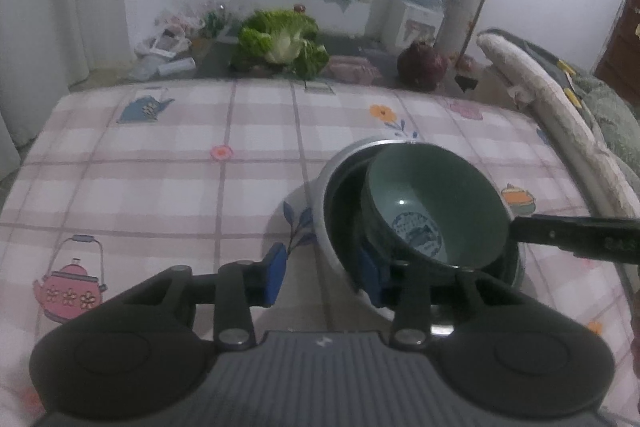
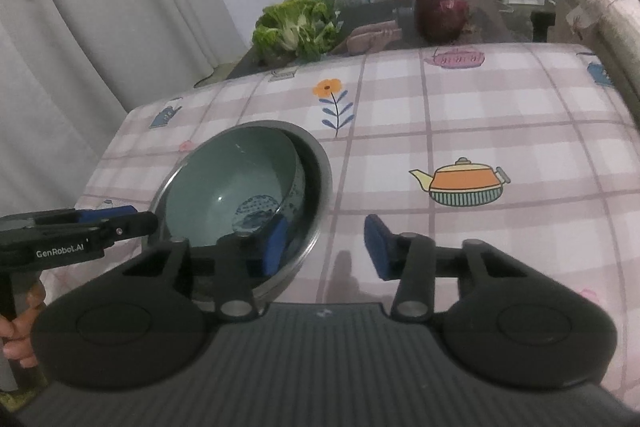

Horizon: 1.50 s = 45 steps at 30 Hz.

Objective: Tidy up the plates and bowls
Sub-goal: 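Move both tools to the steel bowl holding the green bowl and grasp its rim, then lift the steel bowl with green bowl and carry it onto the plate stack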

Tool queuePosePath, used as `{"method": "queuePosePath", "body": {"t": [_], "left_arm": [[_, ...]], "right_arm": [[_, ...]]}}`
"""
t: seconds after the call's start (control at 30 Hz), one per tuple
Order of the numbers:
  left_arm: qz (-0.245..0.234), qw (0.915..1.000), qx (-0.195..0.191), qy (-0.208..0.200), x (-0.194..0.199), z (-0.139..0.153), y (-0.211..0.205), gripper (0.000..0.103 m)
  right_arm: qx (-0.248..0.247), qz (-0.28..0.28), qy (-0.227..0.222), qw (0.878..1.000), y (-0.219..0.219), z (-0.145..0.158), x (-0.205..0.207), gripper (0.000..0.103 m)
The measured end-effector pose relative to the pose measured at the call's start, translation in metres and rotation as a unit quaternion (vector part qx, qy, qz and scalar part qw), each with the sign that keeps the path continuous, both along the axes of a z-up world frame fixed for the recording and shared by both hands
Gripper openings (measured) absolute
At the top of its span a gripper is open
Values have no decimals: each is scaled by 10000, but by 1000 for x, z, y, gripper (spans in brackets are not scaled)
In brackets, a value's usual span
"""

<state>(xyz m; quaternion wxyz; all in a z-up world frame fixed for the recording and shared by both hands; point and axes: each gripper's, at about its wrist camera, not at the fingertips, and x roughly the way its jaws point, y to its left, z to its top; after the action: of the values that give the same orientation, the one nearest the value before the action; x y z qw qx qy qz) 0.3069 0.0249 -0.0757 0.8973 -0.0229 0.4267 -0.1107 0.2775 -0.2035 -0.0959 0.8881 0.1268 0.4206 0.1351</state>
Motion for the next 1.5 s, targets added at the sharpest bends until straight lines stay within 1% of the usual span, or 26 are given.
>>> {"method": "queuePosePath", "body": {"t": [0.07,0.13,0.3,0.7,0.87,0.97,1.03,1.1,1.17,1.33,1.5], "left_arm": [[-37,10000,53,76,5,-4,-3,41],[-53,9998,87,165,10,-9,-6,37],[-58,9996,-36,279,19,-17,-8,29],[-47,9992,-177,362,30,-30,-12,19],[9,9990,-276,359,33,-30,-9,17],[34,9988,-342,356,33,-30,-7,17],[59,9986,-384,363,33,-31,-6,16],[79,9984,-409,373,33,-30,-6,16],[103,9982,-440,384,33,-30,-5,16],[144,9977,-526,397,32,-30,-3,16],[146,9975,-571,384,31,-28,-3,16]], "right_arm": [[-40,46,32,10000,2,-3,4,31],[-32,80,71,9999,4,-8,10,27],[-81,148,43,9998,8,-10,21,20],[225,65,203,9995,5,-27,42,20],[394,23,261,9989,5,-34,49,18],[517,23,310,9982,4,-38,51,16],[652,18,359,9972,4,-41,53,11],[764,5,381,9963,4,-41,54,9],[731,-7,375,9966,5,-41,53,9],[848,-39,431,9955,3,-40,52,9],[861,-40,431,9953,2,-38,49,9]]}}
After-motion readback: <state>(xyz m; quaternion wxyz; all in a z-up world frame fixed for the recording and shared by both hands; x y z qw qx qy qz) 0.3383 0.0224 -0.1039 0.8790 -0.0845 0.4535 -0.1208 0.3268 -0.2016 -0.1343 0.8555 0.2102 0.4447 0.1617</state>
